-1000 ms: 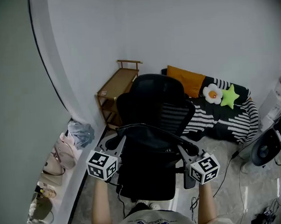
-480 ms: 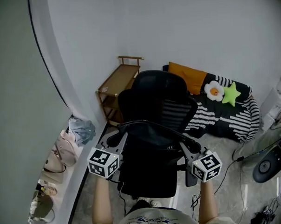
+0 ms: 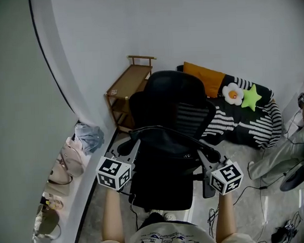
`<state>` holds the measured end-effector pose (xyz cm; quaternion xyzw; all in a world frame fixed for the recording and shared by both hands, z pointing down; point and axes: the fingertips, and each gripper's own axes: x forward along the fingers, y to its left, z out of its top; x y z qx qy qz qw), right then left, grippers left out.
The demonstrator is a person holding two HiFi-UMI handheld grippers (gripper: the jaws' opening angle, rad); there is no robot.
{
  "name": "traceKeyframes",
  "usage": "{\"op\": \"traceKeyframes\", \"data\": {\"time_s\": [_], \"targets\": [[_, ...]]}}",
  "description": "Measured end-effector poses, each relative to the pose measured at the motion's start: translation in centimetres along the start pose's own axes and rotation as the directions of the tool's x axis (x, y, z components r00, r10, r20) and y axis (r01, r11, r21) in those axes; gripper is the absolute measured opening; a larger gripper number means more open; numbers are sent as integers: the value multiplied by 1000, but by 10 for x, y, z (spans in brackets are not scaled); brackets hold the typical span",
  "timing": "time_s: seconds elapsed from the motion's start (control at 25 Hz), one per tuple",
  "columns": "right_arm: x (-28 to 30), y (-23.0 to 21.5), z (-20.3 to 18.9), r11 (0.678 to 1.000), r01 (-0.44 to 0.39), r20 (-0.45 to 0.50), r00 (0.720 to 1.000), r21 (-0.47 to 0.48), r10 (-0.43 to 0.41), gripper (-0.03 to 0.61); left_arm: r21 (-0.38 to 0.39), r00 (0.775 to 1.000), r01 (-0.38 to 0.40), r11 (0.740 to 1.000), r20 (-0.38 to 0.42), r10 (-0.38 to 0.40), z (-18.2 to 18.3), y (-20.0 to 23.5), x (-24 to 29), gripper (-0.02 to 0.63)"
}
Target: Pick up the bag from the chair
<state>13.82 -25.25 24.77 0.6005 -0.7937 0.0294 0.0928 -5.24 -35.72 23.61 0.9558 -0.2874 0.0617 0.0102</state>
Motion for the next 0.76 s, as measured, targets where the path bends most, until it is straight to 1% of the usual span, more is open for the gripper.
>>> {"op": "traceKeyframes", "data": {"time_s": [0.76], "targets": [[-4, 2, 0, 1000, 19, 1, 1000, -7, -19, 66, 6, 1000, 15, 1000, 4, -15, -1, -1, -1, 31]]}}
